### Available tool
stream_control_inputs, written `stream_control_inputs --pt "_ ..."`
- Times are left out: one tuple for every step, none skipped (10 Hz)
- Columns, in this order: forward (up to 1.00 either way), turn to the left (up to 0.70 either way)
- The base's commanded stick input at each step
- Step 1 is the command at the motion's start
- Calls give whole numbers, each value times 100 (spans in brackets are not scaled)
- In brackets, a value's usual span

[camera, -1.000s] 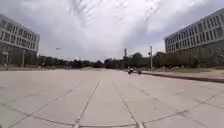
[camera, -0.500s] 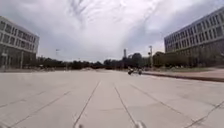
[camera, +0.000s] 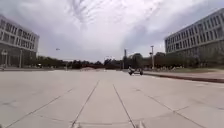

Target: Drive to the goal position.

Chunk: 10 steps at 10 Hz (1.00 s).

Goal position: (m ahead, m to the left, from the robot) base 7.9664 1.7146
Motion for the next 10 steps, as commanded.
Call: stream_control_inputs --pt "70 0" --pt "70 0" --pt "70 0" --pt "70 0" --pt "70 0" --pt "70 0" --pt "70 0" --pt "70 0" --pt "70 0" --pt "70 0"
